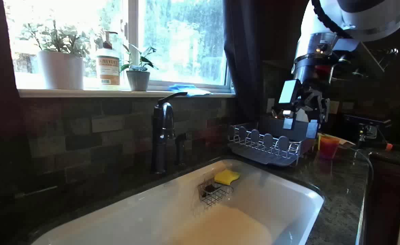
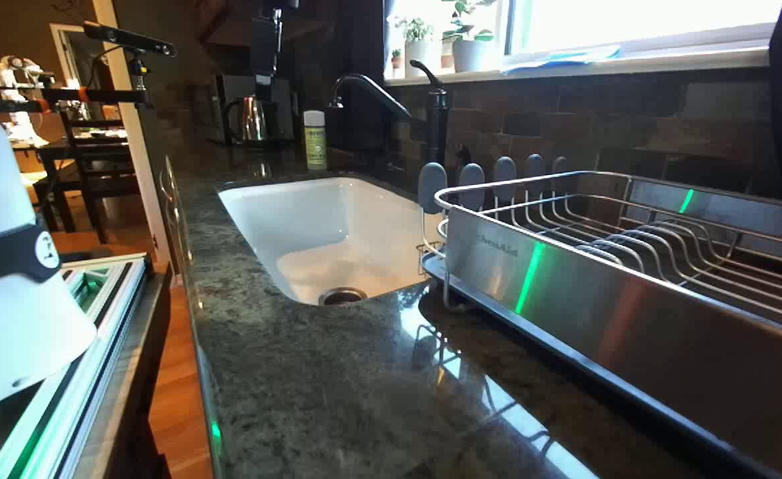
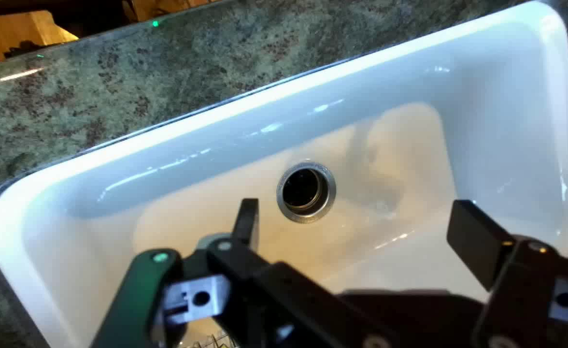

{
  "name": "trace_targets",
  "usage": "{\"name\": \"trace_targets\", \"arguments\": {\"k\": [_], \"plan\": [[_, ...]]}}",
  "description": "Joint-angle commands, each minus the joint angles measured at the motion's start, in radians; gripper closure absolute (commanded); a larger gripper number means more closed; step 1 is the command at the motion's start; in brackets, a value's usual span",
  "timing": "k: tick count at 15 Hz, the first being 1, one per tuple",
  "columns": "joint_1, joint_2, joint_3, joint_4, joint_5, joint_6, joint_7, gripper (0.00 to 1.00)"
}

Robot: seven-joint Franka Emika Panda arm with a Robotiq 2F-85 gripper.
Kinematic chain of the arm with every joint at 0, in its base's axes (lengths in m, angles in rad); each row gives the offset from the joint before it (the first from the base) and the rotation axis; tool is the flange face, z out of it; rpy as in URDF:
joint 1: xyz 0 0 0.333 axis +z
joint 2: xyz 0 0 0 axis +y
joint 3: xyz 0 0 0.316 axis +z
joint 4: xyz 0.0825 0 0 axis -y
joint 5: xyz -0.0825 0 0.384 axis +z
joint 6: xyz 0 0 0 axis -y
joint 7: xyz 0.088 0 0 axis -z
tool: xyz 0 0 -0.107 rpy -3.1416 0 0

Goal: Push the faucet to the right

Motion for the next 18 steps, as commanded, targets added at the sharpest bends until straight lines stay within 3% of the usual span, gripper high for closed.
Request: {"name": "trace_targets", "arguments": {"k": [1,4,7,12,16,17,18], "plan": [[-0.015,-0.001,0.013,0.002,0.008,-0.006,-0.007,0.00],[-0.015,0.000,0.013,0.002,0.008,-0.006,-0.007,0.00],[0.003,0.030,0.148,0.100,-0.039,-0.022,0.126,0.00],[-0.041,0.192,0.395,0.365,-0.190,-0.056,0.428,0.00],[-0.065,0.344,0.480,0.541,-0.368,-0.042,0.591,0.00],[-0.060,0.387,0.482,0.582,-0.391,-0.039,0.606,0.25],[-0.049,0.428,0.480,0.615,-0.407,-0.023,0.614,0.26]]}}
